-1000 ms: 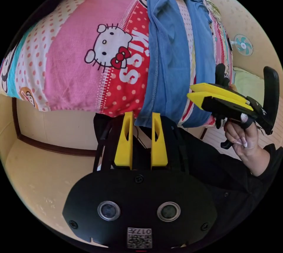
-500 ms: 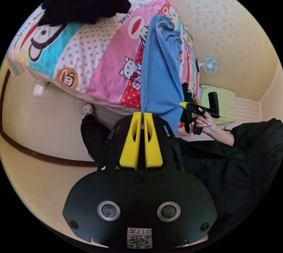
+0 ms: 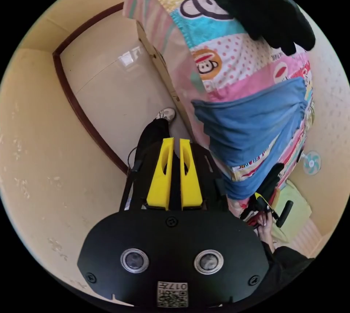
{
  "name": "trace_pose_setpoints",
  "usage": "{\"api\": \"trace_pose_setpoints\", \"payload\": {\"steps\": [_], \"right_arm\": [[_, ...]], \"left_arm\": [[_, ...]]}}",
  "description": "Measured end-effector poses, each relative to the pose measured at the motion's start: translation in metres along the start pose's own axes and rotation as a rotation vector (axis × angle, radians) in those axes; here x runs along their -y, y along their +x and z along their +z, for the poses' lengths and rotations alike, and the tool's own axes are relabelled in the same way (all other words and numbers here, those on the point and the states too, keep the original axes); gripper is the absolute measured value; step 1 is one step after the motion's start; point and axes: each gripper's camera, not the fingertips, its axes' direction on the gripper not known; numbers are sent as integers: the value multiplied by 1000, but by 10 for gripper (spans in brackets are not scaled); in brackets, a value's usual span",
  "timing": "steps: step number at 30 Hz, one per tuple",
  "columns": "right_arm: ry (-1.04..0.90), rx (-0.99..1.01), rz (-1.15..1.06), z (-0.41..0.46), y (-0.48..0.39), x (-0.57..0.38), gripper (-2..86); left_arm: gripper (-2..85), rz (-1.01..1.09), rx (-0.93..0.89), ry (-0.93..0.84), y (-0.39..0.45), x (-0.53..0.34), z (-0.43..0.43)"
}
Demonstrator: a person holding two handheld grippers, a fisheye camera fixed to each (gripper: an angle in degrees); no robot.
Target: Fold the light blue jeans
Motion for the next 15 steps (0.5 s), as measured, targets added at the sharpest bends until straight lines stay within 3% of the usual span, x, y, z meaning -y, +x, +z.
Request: {"api": "trace_pose_setpoints", "payload": {"steps": [4, 7, 13, 15], "right_arm": [[-129, 102, 83, 16, 67, -31, 104], [-123, 198, 67, 23, 85, -59, 117], [-133, 254, -54, 8, 91, -104, 31], [-74, 436, -149, -41, 90, -134, 21]], "left_arm": [[50, 338, -116, -126, 90, -21, 19], [59, 538, -194, -226, 162, -39, 35], [71, 801, -197, -333, 278, -82, 50], [82, 814, -167, -379, 299, -93, 51]]}}
